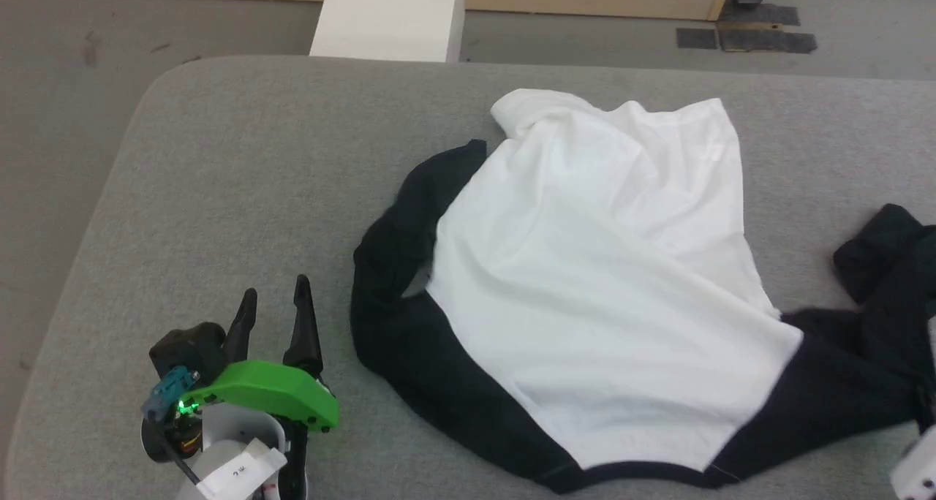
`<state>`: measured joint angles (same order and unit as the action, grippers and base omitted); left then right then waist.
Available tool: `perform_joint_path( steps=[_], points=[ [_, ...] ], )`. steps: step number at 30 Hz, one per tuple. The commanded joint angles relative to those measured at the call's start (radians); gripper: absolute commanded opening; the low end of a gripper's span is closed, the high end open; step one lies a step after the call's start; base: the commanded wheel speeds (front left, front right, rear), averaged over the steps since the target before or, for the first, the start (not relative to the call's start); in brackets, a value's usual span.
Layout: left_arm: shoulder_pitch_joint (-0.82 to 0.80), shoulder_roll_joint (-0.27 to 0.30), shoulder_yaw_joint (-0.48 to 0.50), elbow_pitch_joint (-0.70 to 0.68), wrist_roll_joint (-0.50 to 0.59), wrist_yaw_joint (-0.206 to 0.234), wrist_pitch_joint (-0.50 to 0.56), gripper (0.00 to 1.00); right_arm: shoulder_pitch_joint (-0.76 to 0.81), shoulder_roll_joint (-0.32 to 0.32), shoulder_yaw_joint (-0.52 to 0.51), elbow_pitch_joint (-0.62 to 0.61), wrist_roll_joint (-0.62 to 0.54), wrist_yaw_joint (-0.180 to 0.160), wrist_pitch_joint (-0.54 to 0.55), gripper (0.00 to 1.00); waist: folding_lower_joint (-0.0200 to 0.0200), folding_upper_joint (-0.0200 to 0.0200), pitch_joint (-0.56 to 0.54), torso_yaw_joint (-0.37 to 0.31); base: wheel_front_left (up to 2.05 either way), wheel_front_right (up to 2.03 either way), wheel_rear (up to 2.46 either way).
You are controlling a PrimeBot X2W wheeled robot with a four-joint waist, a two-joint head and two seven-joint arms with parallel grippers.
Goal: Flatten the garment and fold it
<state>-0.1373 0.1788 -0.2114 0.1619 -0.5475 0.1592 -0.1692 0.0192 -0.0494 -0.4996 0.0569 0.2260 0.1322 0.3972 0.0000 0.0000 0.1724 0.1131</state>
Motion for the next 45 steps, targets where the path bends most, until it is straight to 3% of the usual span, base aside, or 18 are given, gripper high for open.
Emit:
perform_joint_path(
  steps=[1, 6, 7, 8, 15, 19, 30, 45],
  points=[
    [0.011, 0.009, -0.002, -0.005, -0.012, 0.003, 0.005, 1.00, 0.016, -0.001, -0.030, 0.013, -0.006, -0.002, 0.003, 0.00, 0.0000, 0.0000, -0.015, -0.018, 0.00, 0.00, 0.00],
    [0.020, 0.017, -0.008, -0.016, -0.012, 0.005, 0.019, 1.00, 0.019, -0.001, -0.128, 0.098, -0.039, -0.002, -0.029, 0.01, 0.0000, 0.0000, -0.024, -0.030, 0.00, 0.00, 0.00],
    [0.022, 0.021, -0.011, -0.018, -0.011, 0.005, 0.023, 1.00, 0.014, -0.001, -0.133, 0.112, -0.045, -0.002, -0.047, 0.57, 0.0000, 0.0000, -0.026, -0.031, 0.00, 0.00, 0.00],
    [0.024, 0.024, -0.013, -0.019, -0.010, 0.004, 0.028, 1.00, 0.010, -0.001, -0.135, 0.119, -0.046, -0.002, -0.064, 1.00, 0.0000, 0.0000, -0.028, -0.033, 0.00, 0.00, 0.00],
    [0.015, 0.055, -0.048, -0.029, 0.015, -0.009, 0.067, 1.00, -0.006, -0.001, -0.096, 0.055, -0.079, -0.002, -0.273, 1.00, 0.0000, 0.0000, -0.041, -0.047, 0.00, 0.00, 0.00],
    [0.000, 0.059, -0.077, -0.031, 0.019, -0.006, 0.129, 1.00, 0.010, -0.001, -0.046, -0.007, -0.073, -0.002, -0.334, 1.00, 0.0000, 0.0000, -0.041, -0.064, 0.00, 0.00, 0.00],
    [0.062, 0.092, -0.229, -0.061, -0.028, -0.023, 0.523, 1.00, 0.026, -0.001, 0.019, -0.067, -0.032, -0.002, -0.332, 1.00, 0.0000, 0.0000, -0.041, -0.100, 0.00, 0.00, 0.00],
    [-0.014, 0.065, -0.302, 0.017, 0.007, -0.014, 0.605, 1.00, 0.029, -0.001, 0.066, -0.119, -0.007, -0.002, -0.303, 1.00, 0.0000, 0.0000, -0.035, -0.134, 0.00, 0.00, 0.00]
  ],
)
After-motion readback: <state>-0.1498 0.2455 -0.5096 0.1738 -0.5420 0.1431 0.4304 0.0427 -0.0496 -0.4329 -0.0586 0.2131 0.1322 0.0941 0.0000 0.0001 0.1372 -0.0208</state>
